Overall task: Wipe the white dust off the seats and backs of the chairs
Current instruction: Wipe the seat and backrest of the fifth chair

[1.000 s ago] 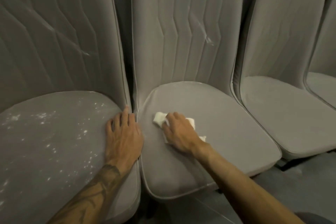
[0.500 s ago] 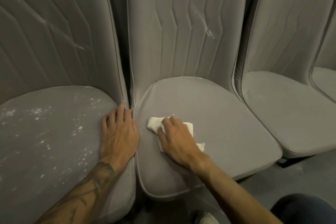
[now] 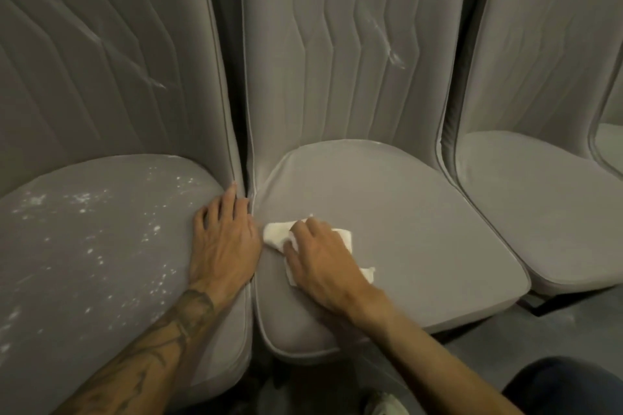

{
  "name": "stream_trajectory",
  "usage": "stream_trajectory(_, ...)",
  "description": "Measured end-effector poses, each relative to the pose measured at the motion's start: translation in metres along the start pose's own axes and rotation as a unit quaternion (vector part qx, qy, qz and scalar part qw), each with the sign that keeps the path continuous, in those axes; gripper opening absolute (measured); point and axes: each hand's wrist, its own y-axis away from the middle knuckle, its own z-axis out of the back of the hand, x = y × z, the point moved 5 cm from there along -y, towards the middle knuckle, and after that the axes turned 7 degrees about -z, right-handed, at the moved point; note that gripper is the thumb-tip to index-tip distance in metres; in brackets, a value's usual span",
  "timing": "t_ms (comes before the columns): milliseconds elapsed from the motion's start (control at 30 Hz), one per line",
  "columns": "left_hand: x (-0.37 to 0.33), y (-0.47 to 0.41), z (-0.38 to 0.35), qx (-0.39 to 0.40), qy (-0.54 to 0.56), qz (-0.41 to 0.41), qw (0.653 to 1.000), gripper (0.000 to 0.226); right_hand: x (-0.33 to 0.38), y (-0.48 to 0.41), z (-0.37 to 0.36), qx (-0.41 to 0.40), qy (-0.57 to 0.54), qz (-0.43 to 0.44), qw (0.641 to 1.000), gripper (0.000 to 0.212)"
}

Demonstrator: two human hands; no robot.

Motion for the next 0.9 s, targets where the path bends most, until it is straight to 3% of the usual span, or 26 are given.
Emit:
stream_trajectory(167,-0.002,0.0,0.002,-0.017,0.001,-0.003,1.0,0.04,-0.07,-0.018,0.028,-0.027,0.053,-0.173,0.983,0.027)
stream_trajectory(367,-0.002,-0.001,-0.003,-0.01,-0.004,-0.007,1.0,0.041,-0.008,0.025,0.002,0.032,-0.01,0.001,0.999,0.026)
stream_trajectory(433,-0.001,-0.001,-0.004,-0.009,0.001,-0.007,1.0,0.041,-0.041,0.023,0.022,0.012,0.008,-0.037,0.999,0.024)
stream_trajectory(533,-0.002,-0.001,-0.003,-0.005,0.004,-0.008,1.0,0.042,-0.105,0.029,0.055,-0.043,0.037,-0.176,0.983,0.02)
stream_trajectory(600,-0.002,-0.002,-0.003,-0.002,0.007,-0.005,1.0,0.044,-0.109,0.037,0.06,-0.078,0.04,-0.221,0.971,0.02)
stream_trajectory(800,-0.002,-0.001,-0.002,0.009,0.013,-0.004,1.0,0.045,-0.032,0.052,0.019,-0.002,-0.011,-0.062,0.998,0.023)
stream_trajectory(900,-0.001,-0.001,-0.001,0.011,0.013,-0.005,1.0,0.046,-0.073,0.053,0.043,-0.019,0.013,-0.115,0.993,0.022)
